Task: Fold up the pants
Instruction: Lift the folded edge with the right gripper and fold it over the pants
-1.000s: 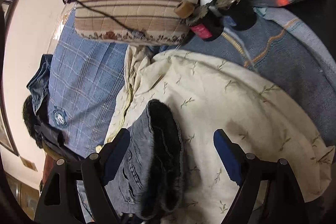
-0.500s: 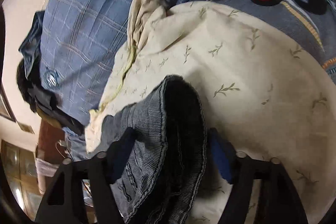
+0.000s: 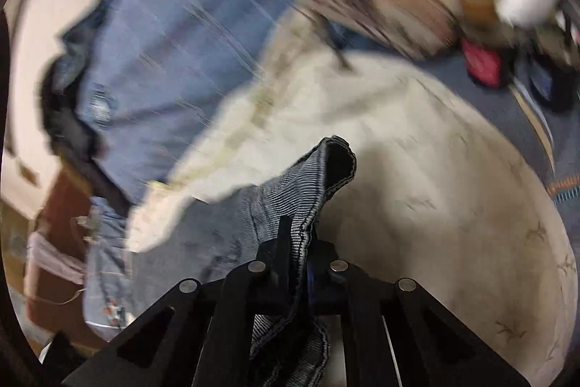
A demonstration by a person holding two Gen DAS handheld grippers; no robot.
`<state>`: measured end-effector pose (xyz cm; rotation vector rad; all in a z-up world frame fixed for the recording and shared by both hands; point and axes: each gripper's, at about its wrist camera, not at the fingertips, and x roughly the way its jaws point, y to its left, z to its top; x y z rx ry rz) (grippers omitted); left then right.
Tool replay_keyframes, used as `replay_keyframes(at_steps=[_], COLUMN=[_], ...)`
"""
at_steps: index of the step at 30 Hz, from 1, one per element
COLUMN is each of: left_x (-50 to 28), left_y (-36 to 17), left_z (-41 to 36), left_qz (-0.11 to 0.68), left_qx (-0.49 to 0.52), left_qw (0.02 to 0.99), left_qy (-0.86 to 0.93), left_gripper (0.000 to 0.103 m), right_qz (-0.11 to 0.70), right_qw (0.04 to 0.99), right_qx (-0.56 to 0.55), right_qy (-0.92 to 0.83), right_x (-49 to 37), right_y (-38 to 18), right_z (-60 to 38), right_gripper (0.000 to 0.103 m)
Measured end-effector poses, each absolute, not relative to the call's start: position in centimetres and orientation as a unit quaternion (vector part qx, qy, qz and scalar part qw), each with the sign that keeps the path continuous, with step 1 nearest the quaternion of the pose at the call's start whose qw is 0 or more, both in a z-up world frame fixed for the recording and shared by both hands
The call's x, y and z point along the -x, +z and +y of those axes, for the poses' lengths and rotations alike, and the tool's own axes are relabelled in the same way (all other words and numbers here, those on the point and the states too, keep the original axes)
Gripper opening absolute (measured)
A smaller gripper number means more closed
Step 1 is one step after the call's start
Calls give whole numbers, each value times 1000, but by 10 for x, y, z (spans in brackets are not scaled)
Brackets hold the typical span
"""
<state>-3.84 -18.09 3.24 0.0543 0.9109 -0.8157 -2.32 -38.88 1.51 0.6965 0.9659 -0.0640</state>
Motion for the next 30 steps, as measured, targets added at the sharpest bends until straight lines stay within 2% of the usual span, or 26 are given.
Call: replay_keyframes(at_steps=[2,4,5,6,13,18,24,25,27,30], left_x=[38,43,45,46,41,43,34,31,27,21], left_y=[22,29,36,42,64,54,48,50,55,66], left_z=[-179,-164,-152,-142,-42,23,84,96,118,156], left_qz=[451,444,438,434,404,409,413,411,410,411], left_qx=[-17,18,39,51,95,121,181,197,226,259], left_qw=[807,805,803,803,854,872,875,876,873,869], left_qy=[-382,-395,-403,-405,-314,-239,-176,-161,-137,-97], left_gripper=[22,30,34,35,45,47,48,48,50,53], right_qz=[454,426,402,385,337,371,417,418,418,438], right_qw=[815,824,838,848,893,880,872,872,873,861], right_qx=[-359,-369,-365,-360,-298,-290,-232,-218,-191,-140], right_qy=[-37,-53,-61,-60,9,58,112,130,165,216], right_x=[30,40,47,52,66,69,67,66,66,63], right_y=[9,18,29,36,74,58,43,45,46,45], right_z=[-403,-411,-413,-411,-356,-302,-251,-240,-217,-174], right_gripper=[21,29,45,56,60,60,60,61,74,76])
